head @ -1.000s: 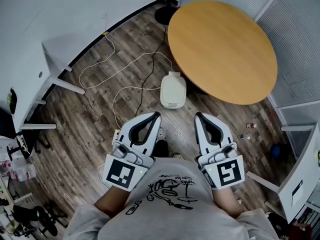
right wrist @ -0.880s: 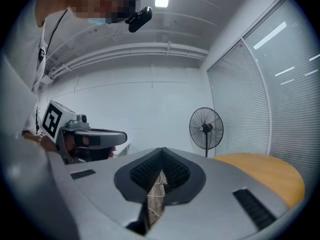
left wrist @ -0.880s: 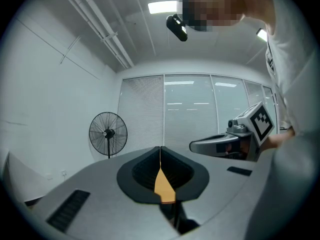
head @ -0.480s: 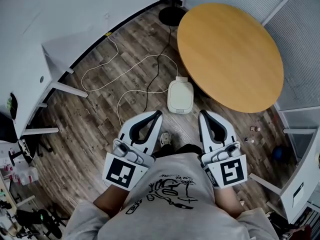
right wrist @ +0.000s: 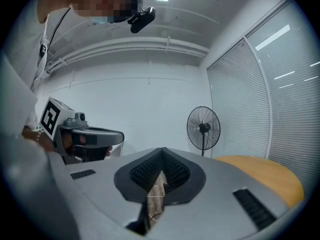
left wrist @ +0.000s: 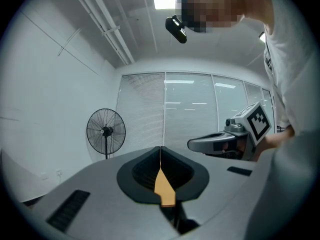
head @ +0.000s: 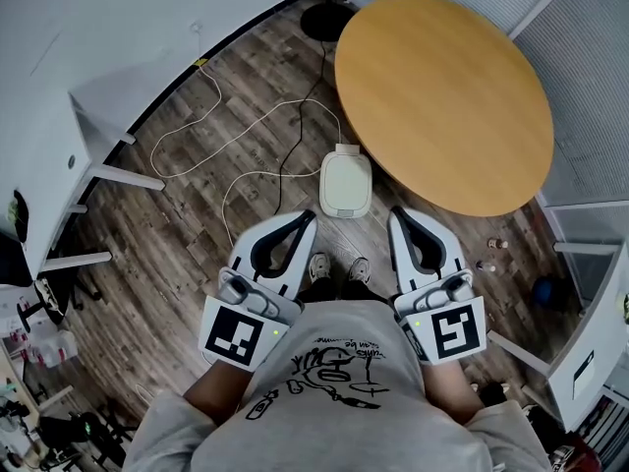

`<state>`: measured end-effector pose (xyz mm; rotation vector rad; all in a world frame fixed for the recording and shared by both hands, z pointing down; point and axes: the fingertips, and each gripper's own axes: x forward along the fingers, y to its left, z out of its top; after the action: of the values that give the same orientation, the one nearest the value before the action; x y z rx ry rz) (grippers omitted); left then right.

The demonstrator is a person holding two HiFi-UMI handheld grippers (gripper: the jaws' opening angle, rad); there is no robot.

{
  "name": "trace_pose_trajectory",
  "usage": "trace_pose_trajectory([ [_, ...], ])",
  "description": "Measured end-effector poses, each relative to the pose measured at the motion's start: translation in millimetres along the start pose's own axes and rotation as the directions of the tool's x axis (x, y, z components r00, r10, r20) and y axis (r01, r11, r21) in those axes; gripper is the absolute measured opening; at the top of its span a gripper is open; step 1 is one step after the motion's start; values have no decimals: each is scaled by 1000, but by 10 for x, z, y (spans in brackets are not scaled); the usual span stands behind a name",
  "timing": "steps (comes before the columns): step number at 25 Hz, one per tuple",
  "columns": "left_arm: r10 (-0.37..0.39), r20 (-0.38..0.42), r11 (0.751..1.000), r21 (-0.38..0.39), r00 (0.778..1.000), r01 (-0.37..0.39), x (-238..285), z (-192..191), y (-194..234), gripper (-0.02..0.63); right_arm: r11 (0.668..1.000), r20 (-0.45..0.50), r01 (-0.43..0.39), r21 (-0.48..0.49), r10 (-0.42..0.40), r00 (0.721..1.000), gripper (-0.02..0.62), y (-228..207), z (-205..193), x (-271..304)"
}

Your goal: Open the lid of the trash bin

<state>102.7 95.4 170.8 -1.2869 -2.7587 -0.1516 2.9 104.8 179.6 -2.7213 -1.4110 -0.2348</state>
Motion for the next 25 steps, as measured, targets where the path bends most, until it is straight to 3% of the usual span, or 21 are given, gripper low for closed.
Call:
trace_pose_trajectory([
  [12, -25, -92, 1000, -11, 995, 24, 410, -525, 24, 20, 1000, -96, 8, 8, -8, 995, 6, -256, -526, 152],
  [25, -16, -188, 1000, -19, 982, 13, 905, -1842, 160, 20, 999, -248, -42, 19, 46, 968, 6, -381, -1927, 535],
])
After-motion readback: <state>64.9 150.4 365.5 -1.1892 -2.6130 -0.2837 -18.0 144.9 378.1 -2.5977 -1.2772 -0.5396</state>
